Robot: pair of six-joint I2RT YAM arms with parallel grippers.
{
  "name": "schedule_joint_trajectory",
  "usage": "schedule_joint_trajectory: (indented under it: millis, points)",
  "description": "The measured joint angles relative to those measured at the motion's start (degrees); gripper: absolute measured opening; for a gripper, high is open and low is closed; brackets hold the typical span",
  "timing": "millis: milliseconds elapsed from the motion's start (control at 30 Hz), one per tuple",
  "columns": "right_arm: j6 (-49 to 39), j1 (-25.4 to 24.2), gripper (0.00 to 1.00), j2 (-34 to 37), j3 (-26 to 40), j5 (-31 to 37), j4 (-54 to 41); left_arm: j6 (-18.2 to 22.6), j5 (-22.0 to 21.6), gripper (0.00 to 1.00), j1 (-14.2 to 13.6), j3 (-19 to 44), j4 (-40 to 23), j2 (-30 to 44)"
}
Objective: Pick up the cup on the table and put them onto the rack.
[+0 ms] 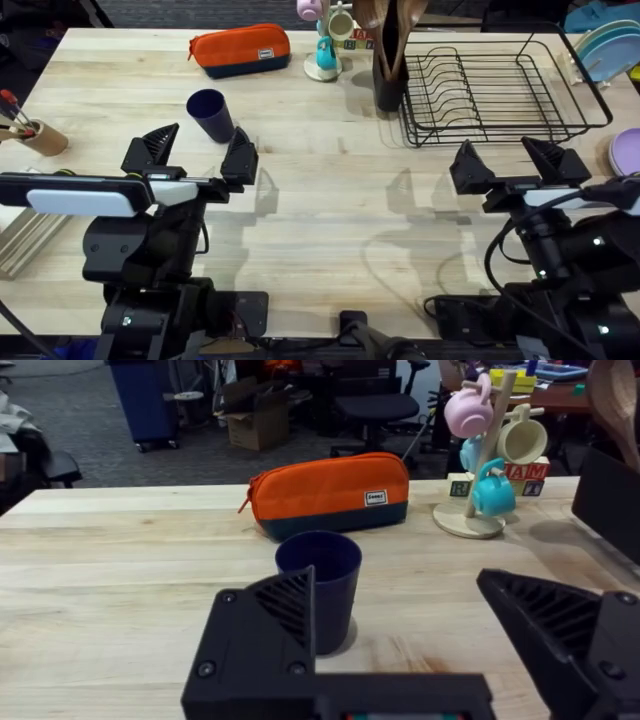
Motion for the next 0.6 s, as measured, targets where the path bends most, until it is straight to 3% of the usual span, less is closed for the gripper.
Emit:
schedule_joint_trajectory:
  millis: [500,600]
  points:
    - [0.0,0.0,0.997,0.0,0.0,0.2,-0.2,0.3,-0.3,0.993,0.0,0.0,0.0,0.0]
    - [0.0,0.0,0.997,0.0,0.1,0.1,-0.6,0.3,-0.1,0.993,0.0,0.5,-2.9,0.0]
